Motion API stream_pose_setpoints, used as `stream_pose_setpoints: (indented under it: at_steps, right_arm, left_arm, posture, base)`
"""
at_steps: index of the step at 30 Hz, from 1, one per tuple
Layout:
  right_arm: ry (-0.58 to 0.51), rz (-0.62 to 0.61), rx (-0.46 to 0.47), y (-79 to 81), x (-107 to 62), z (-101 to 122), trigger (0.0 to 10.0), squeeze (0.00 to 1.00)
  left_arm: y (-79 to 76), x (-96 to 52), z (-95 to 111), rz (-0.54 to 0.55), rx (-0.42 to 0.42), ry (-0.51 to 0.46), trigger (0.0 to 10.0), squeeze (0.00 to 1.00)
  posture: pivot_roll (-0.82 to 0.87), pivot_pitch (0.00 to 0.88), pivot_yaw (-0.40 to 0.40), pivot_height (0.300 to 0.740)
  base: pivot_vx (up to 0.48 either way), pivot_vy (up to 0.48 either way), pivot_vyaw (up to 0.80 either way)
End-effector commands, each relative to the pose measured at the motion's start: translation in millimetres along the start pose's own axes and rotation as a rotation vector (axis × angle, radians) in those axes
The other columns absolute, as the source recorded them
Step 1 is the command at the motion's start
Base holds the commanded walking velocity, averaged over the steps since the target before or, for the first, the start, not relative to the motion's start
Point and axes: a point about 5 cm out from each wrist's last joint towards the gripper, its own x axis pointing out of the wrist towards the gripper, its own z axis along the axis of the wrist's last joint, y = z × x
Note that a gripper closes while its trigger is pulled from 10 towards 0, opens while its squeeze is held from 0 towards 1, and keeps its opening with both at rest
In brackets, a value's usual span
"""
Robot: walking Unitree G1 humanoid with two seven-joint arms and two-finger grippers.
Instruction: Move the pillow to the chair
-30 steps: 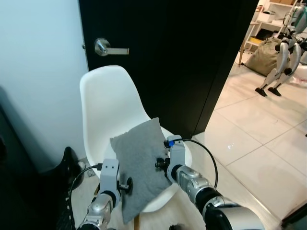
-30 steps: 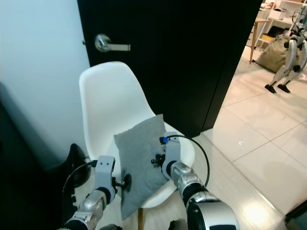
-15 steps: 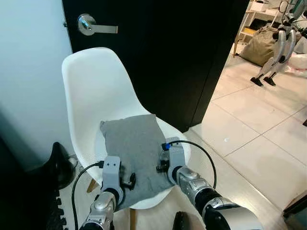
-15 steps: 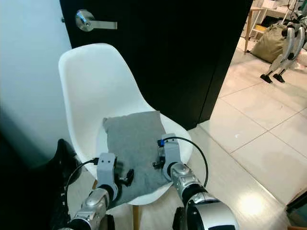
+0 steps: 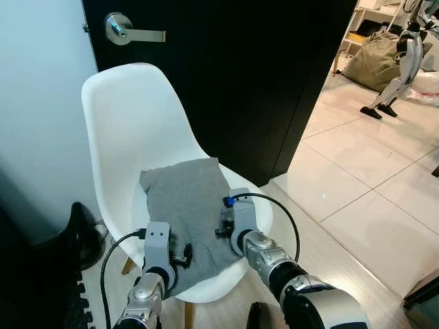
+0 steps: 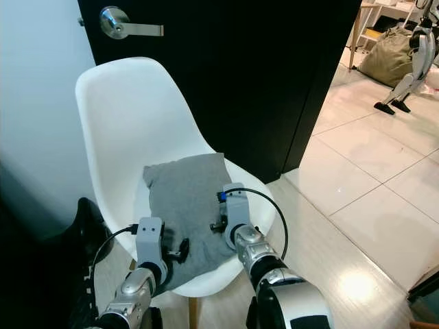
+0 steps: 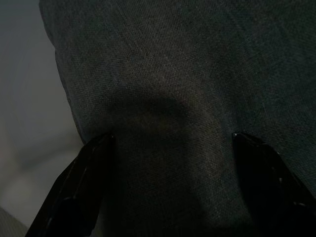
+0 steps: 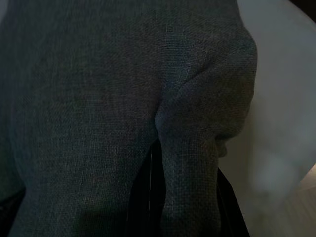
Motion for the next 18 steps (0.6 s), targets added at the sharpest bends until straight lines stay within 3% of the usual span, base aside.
stream_pose_setpoints:
  at_steps: [1, 7, 8, 9, 13, 18]
  right_arm:
    - [-0.053, 0.041, 0.008, 15.5, 2.3, 15, 10.0, 0.00]
    - [-0.053, 0.029, -0.007, 14.4, 2.3, 15, 10.0, 0.00]
    - [-0.053, 0.023, 0.007, 12.1, 2.0, 13, 10.0, 0.81]
    - [-0.053, 0.021, 0.013, 10.6, 1.8, 12, 10.0, 1.00]
    - [-0.056, 0.016, 0.023, 7.0, 1.3, 11, 10.0, 1.00]
    - [-0.066, -0.013, 0.080, -12.0, -1.5, 7, 10.0, 1.00]
  left_arm:
    - [-7.7, -3.8, -11, -0.023, -0.005, 0.043, 10.0, 0.00]
    - [-10.0, -2.5, -9, -0.030, -0.005, 0.036, 10.0, 0.00]
    - [-11.3, -1.6, -7, -0.036, -0.005, 0.031, 10.0, 0.00]
    - [-11.9, -1.2, -6, -0.037, -0.006, 0.029, 10.0, 0.00]
    - [-12.9, -0.6, -6, -0.040, -0.008, 0.027, 10.0, 0.00]
    - [-16.7, 1.1, -4, -0.054, -0.007, 0.025, 10.0, 0.00]
  posture:
    - [0.18, 0.030, -0.104, 0.571]
    - [0.17, 0.033, -0.102, 0.571]
    - [0.16, 0.033, -0.100, 0.571]
    - [0.16, 0.033, -0.100, 0.571]
    - [0.15, 0.031, -0.098, 0.571]
    - [0.14, 0.012, -0.096, 0.571]
  base:
    - [0.000, 0.000, 0.00]
    - [0.000, 0.000, 0.00]
    - [0.000, 0.000, 0.00]
    - [0.000, 0.000, 0.00]
    - [0.000, 0.000, 0.00]
    - [0.000, 0.000, 0.00]
